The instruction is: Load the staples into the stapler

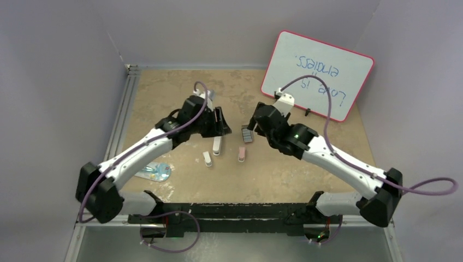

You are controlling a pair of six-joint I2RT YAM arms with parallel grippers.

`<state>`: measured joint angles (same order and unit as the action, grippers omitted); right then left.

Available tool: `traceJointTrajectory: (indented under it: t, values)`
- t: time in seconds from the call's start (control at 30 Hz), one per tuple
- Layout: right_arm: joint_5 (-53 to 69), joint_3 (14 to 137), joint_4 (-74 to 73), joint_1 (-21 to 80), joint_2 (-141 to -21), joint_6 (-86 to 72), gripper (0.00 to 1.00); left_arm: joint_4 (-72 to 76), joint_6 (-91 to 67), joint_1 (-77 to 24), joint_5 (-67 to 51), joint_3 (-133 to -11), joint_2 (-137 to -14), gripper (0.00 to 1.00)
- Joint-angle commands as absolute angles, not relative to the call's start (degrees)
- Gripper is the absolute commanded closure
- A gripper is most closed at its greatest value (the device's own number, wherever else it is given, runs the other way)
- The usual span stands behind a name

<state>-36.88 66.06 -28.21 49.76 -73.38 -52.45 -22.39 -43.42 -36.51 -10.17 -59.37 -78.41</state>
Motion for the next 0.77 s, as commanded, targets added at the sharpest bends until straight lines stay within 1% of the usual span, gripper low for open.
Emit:
traceJointTrajectory:
  t: [0.0,0.07,0.13,0.23,0.33,0.47,0.73]
  values:
    - [-47.0,67.18,-31.64,49.58,-66.5,-51.8,0.26,-28.52,-33.42,-36.56,2.06,-64.71,-66.46,0.43]
    - [-48.28,67.11,-30.77,49.52,-62.87,-49.83,0.19,-29.37,-28.71,-36.6,5.56,-64.85,-60.89,0.39]
    - [-49.13,67.45,-29.75,49.5,-59.02,-46.89,0.09,-30.03,-24.82,-36.65,7.96,-65.43,-55.91,0.36]
    - [-51.27,69.61,-28.63,49.59,-54.08,-41.91,0.01,-33.72,-21.97,-36.6,12.92,-68.18,-50.57,0.33]
    - [-54.11,72.92,-28.73,49.62,-51.61,-38.68,0.01,-38.42,-20.98,-36.6,17.18,-72.85,-47.28,0.31]
    - [-55.93,76.35,-29.28,49.55,-50.09,-36.51,0.01,-42.68,-20.33,-36.58,19.95,-77.38,-44.91,0.31]
    - [-55.81,76.94,-28.61,49.62,-49.12,-36.04,0.01,-45.47,-18.82,-36.56,21.29,-79.82,-42.79,0.27]
